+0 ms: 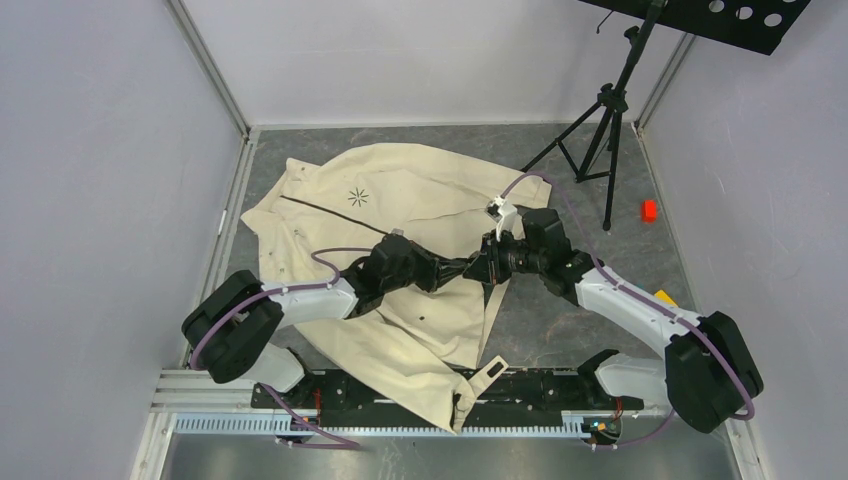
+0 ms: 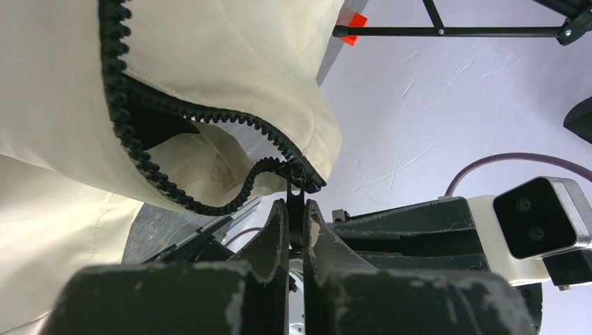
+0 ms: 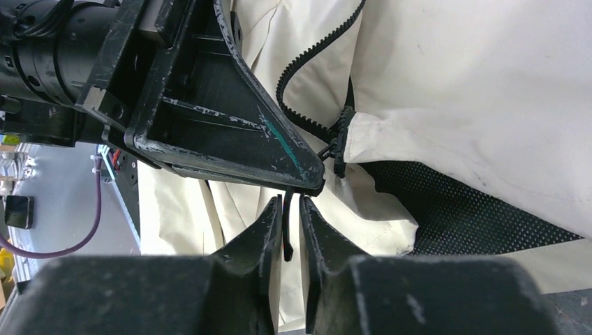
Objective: Zip up the jacket
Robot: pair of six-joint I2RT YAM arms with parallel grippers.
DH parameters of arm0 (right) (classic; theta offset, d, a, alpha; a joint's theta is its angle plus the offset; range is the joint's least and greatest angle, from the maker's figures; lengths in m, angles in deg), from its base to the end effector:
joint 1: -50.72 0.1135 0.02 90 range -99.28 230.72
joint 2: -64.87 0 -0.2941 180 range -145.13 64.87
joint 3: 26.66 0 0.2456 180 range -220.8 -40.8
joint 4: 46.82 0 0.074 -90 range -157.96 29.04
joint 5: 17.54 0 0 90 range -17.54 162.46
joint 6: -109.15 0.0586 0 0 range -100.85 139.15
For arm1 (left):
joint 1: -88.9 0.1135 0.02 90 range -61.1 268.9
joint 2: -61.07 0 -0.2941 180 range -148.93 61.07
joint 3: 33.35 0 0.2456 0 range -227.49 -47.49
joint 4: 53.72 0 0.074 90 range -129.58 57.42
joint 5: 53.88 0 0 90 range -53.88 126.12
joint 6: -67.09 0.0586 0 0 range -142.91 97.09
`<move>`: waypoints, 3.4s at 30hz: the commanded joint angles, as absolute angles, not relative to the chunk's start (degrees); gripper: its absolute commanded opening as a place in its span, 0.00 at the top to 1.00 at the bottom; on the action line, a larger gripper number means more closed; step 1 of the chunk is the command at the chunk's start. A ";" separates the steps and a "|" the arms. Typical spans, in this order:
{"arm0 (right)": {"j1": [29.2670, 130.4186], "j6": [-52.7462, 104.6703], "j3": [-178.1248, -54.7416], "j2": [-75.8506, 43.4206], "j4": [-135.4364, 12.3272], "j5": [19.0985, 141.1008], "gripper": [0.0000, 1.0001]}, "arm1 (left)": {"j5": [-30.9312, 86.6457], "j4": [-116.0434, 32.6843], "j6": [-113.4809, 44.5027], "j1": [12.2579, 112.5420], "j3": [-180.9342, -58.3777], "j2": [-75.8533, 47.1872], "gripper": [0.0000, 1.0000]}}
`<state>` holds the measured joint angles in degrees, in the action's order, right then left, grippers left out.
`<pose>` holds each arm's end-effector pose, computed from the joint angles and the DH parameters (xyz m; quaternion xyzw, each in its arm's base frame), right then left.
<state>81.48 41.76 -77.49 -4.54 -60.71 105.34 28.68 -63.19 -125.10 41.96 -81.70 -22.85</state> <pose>0.2014 0.1569 0.2444 -0.1956 0.8290 0.4289 0.3010 0.2042 -0.2297 0.2050 -0.3622 0.7661 -0.5237 0.0875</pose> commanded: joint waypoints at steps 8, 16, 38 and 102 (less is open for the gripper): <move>75.79 36.51 -69.11 5.76 -50.72 94.81 0.45 | 28.62 -67.52 -126.88 42.31 -79.83 -21.10 0.98; 74.94 33.31 -54.08 7.91 -21.75 104.01 0.54 | 28.19 -66.79 -126.33 42.49 -79.80 -20.49 0.98; 78.26 31.36 -57.14 -6.63 -8.02 112.74 0.65 | 28.05 -65.86 -125.02 42.48 -80.33 -19.52 0.98; 74.51 53.35 -41.20 5.48 -3.54 81.87 1.00 | 30.60 -35.59 -102.12 63.00 -78.93 -5.38 0.98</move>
